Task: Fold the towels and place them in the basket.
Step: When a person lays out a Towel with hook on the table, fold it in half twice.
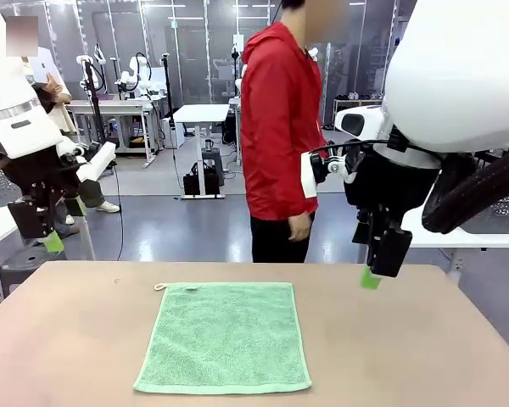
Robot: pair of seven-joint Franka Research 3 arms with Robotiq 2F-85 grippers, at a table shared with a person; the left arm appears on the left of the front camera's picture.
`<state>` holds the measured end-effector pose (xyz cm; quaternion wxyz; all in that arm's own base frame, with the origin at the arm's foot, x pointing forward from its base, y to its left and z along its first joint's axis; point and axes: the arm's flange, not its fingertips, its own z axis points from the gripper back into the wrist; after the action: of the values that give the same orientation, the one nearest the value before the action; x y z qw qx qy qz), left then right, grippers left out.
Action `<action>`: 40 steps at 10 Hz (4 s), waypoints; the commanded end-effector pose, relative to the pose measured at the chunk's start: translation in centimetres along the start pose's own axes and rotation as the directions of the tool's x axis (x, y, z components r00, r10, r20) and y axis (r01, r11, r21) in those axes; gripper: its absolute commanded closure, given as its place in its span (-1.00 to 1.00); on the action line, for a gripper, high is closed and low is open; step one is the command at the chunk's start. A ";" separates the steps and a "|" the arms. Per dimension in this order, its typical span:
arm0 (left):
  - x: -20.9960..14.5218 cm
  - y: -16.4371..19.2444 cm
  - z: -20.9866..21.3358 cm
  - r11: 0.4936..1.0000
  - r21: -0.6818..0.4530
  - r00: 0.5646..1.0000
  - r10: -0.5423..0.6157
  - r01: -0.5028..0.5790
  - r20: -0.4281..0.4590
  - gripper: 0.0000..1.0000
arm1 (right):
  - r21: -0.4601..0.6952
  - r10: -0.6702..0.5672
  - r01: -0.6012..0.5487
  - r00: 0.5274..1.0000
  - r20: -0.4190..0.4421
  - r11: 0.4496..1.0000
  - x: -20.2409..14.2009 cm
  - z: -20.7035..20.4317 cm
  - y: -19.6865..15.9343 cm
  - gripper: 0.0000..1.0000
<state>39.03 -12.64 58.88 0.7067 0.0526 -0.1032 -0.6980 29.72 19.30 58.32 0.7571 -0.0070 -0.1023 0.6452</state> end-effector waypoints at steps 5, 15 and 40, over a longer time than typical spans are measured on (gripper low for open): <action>0.2 0.2 -0.4 1.000 -0.014 1.000 -0.019 0.020 0.013 -1.00 | -0.010 0.037 -0.037 0.999 0.008 0.999 -0.1 0.2 0.3 -1.00; 5.8 -10.4 -18.2 0.998 0.001 0.997 0.063 -0.063 0.053 -1.00 | 0.066 0.070 -0.070 0.998 0.004 0.995 4.9 -15.9 6.5 -1.00; 9.7 -11.5 -27.7 0.986 -0.156 0.998 -0.061 0.060 0.000 -1.00 | 0.079 0.170 -0.163 0.981 -0.092 0.983 4.8 -27.6 1.7 -1.00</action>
<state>33.36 -24.51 30.83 0.6984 0.0039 -0.0308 -0.7151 32.36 27.47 32.38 0.7086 -0.0141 -0.0345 0.7046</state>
